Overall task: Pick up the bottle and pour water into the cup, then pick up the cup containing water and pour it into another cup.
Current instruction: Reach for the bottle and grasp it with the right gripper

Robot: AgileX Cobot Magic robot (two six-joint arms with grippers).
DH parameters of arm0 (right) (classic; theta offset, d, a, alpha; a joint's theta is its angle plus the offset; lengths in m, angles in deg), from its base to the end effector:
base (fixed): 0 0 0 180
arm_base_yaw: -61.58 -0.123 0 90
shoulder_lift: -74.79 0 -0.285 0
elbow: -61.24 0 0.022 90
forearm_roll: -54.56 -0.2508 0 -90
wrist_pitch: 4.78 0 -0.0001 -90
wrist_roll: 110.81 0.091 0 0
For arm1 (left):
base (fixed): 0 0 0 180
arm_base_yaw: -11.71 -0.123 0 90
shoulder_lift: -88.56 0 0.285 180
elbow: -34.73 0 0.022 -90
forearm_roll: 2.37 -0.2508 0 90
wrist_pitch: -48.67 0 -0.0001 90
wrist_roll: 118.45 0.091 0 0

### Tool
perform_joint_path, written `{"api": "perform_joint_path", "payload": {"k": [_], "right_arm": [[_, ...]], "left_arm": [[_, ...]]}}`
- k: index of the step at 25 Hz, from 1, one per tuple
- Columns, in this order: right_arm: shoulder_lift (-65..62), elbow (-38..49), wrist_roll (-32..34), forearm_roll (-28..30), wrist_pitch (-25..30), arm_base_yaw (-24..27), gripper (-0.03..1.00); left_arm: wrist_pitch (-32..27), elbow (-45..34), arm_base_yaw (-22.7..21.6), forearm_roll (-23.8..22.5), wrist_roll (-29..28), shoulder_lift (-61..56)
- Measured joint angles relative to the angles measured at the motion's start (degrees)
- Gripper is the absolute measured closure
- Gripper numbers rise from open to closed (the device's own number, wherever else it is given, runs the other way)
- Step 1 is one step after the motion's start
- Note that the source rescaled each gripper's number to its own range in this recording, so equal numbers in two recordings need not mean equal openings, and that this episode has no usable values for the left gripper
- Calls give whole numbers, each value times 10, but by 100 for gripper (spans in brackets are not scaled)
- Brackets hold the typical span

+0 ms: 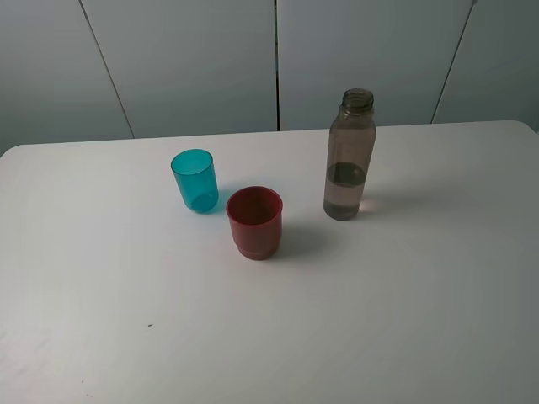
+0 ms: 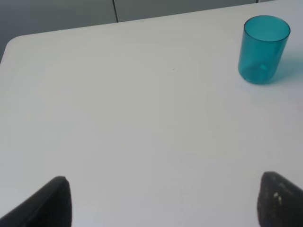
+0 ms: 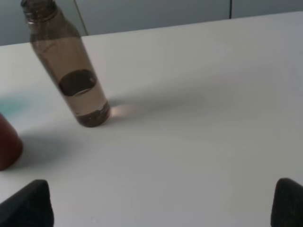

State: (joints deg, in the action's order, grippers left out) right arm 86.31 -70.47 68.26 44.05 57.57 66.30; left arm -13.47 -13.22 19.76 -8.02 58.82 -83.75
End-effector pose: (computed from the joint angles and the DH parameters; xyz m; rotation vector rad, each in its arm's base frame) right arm 0.0040 0.0144 0.2777 0.0652 2.1204 0.1648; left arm -0.0064 0.0089 0.2787 0.0885 2.0497 0.0012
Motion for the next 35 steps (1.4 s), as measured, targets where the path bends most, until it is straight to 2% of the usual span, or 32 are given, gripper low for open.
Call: {"api": "perform_joint_path", "payload": {"k": [3, 9, 12, 16, 18, 23, 27, 29, 32, 35], "right_arm": [[78, -6, 6, -10, -59, 0, -3], [259, -16, 19, -51, -320, -7, -3], [358, -16, 19, -35, -416, -54, -3], [489, -16, 0, -18, -530, -159, -3], [542, -16, -14, -18, -571, -192, -3], [646, 24, -23, -16, -682, -230, -3], [709, 44, -26, 6, -709, -255, -3], [734, 50, -26, 11, -741, -260, -3], [769, 65, -15, 27, -838, -261, -3], [803, 86, 39, 56, -938, -262, -3]], "left_arm": [[0, 0, 0, 0, 0, 0], [0, 0, 0, 0, 1, 0], [0, 0, 0, 0, 1, 0], [0, 0, 0, 0, 1, 0], [0, 0, 0, 0, 1, 0], [0, 0, 0, 0, 1, 0], [0, 0, 0, 0, 1, 0], [0, 0, 0, 0, 1, 0], [0, 0, 0, 0, 1, 0], [0, 0, 0, 0, 1, 0]]}}
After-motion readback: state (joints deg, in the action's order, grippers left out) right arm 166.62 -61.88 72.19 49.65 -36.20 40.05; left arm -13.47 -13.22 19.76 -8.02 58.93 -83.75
